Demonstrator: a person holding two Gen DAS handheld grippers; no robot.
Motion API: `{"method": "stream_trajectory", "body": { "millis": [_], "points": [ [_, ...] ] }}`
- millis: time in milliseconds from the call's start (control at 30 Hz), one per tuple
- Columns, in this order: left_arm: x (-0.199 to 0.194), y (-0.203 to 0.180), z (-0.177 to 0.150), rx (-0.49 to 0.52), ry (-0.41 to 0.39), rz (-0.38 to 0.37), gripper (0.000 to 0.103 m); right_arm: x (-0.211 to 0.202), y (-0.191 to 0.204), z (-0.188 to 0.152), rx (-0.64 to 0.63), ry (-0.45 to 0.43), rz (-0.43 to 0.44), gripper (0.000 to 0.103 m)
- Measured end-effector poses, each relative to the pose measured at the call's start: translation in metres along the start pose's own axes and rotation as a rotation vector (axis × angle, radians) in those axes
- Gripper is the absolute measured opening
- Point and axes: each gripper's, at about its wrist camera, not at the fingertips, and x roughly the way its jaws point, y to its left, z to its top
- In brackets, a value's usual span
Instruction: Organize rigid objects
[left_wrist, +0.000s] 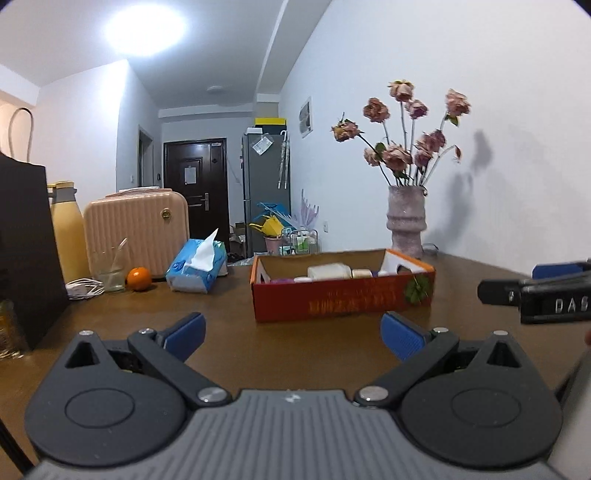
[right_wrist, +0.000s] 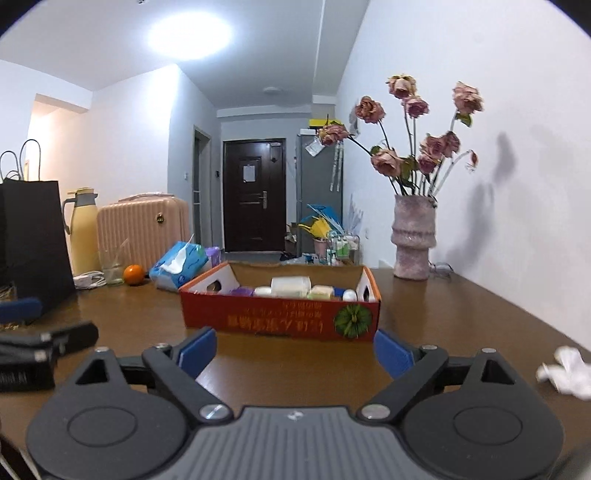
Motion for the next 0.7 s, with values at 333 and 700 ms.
{"method": "stream_trajectory", "body": {
  "millis": [333, 700],
  "points": [
    [-0.104, -0.001, -0.025, 0.040, -0.070, -0.107, 0.103, -0.108, 0.037, -0.048, 0.207, -0.056, -0.085, 0.103],
    [-0.102, 0.009, -0.028, 0.029, -0.056, -0.065, 0.103, -0.116, 0.057, -0.051, 0.038, -0.068, -0.110, 0.103]
  ]
}}
